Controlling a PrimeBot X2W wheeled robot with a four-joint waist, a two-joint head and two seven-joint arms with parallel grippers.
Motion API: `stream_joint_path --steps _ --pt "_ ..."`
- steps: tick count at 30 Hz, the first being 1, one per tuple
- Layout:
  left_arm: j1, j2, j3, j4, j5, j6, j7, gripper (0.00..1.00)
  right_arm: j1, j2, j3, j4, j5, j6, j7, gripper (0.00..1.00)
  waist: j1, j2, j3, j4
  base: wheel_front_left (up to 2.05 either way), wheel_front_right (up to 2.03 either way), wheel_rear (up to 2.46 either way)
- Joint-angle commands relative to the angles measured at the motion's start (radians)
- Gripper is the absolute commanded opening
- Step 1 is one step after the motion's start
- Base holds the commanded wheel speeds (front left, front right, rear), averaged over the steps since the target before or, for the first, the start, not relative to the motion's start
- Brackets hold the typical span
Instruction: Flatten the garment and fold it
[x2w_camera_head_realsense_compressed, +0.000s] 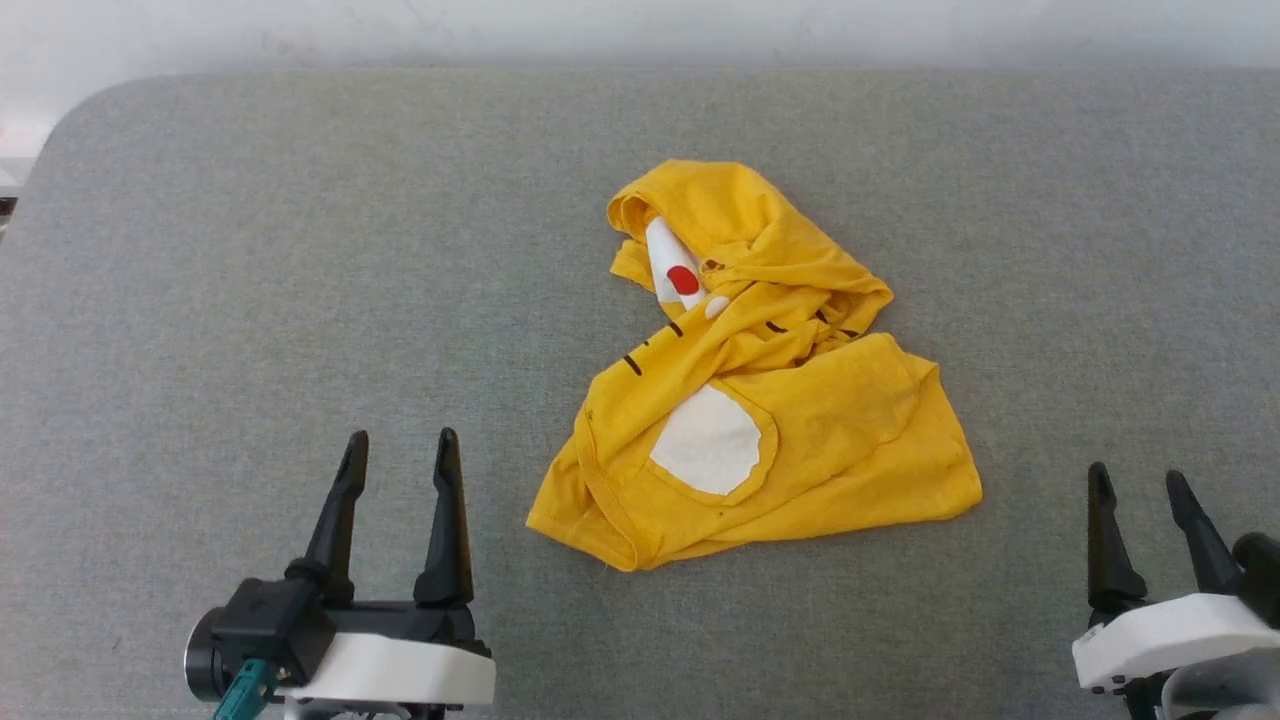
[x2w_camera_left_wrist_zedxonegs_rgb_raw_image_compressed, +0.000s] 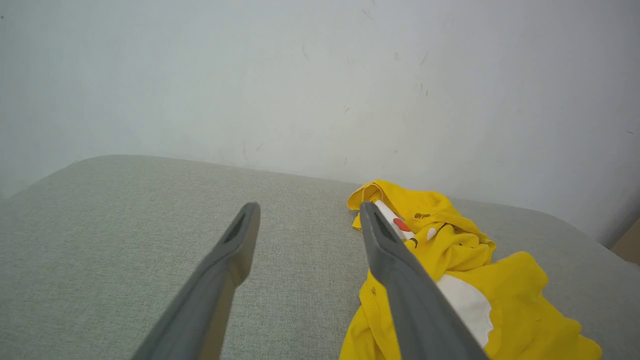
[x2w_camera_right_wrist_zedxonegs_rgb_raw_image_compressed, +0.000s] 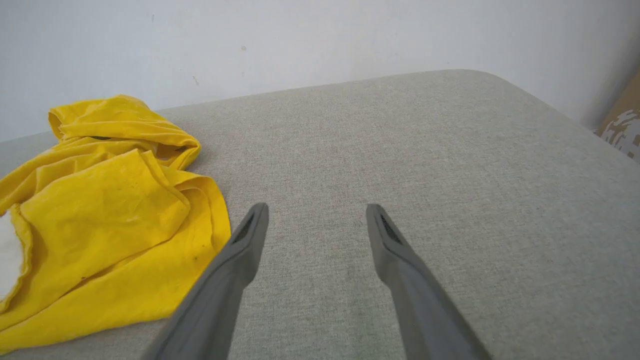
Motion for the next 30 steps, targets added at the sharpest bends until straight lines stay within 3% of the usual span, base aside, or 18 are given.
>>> stream_joint_path --steps 1,7,16,22,30 --pt "0.011 -0.020 0.024 -0.001 0.019 -0.024 -0.005 1.00 0.007 0.002 0.009 -0.012 -0.011 -0.002 0.009 1.00 0.0001 0.0000 -0.010 0.010 0.00 0.00 0.00" --pt "0.022 -0.061 0.075 0.008 0.054 -0.078 -0.005 1.00 -0.003 0.002 0.031 -0.054 -0.041 -0.002 0.053 1.00 0.0001 0.0000 -0.024 0.021 0.00 0.00 0.00" --pt "0.001 -0.104 0.103 0.032 0.086 -0.144 -0.005 1.00 -0.049 0.002 0.151 -0.106 -0.144 -0.002 0.411 1.00 0.0001 0.0000 0.006 0.052 0.00 0.00 0.00" --pt "-0.025 -0.115 0.097 0.049 0.087 -0.162 -0.005 1.00 -0.089 0.002 0.125 -0.116 -0.198 -0.002 0.499 1.00 0.0001 0.0000 0.043 0.085 0.00 0.00 0.00" --pt "-0.062 -0.121 0.092 0.068 0.079 -0.170 -0.005 1.00 -0.118 0.002 0.088 -0.034 -0.209 -0.002 0.607 1.00 0.0001 0.0000 0.085 0.139 0.00 0.00 0.00"
